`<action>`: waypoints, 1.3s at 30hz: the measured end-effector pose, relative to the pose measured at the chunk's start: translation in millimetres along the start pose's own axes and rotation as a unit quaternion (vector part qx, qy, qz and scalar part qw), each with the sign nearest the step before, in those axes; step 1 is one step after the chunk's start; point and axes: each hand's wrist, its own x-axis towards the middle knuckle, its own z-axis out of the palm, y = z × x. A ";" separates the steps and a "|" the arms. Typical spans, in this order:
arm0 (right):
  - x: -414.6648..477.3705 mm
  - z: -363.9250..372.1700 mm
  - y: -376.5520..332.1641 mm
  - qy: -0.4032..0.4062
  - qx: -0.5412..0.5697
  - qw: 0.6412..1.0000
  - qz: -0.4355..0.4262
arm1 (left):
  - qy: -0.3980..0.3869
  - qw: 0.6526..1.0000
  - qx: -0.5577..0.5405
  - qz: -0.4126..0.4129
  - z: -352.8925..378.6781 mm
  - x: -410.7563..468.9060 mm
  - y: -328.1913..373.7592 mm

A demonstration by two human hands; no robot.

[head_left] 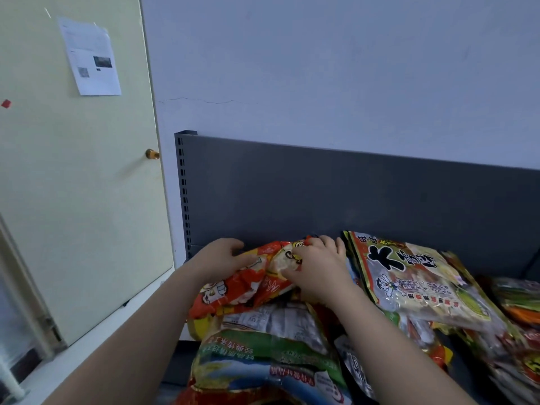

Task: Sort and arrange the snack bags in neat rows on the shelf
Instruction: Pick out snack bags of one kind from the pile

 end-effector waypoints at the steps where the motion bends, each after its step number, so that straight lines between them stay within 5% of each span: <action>1: -4.9 -3.2 -0.6 0.010 0.006 1.000 -0.005 | 0.020 1.000 0.003 0.016 0.2 -6.1 4.8; 9: -64.6 -23.7 6.6 0.046 0.104 0.992 -0.048 | 0.147 0.986 0.020 0.071 14.0 -83.1 29.6; 16: -130.6 -22.6 21.5 0.030 0.177 0.981 -0.069 | 0.135 0.991 -0.026 -0.005 47.2 -155.6 19.3; 23: -169.4 19.5 30.1 -0.018 0.118 0.990 -0.079 | 0.066 0.995 0.025 -0.064 78.3 -182.4 2.4; 30: -168.2 58.7 32.3 -0.165 0.247 0.955 0.005 | 0.004 0.996 0.018 -0.088 78.2 -171.6 -17.7; 33: -175.9 64.8 29.6 -0.147 0.336 0.930 0.022 | 0.001 0.996 -0.030 -0.087 78.5 -168.9 -20.8; 39: -204.3 46.4 27.7 -0.072 0.326 0.942 0.043 | 0.039 0.998 -0.050 -0.017 76.7 -192.9 -15.2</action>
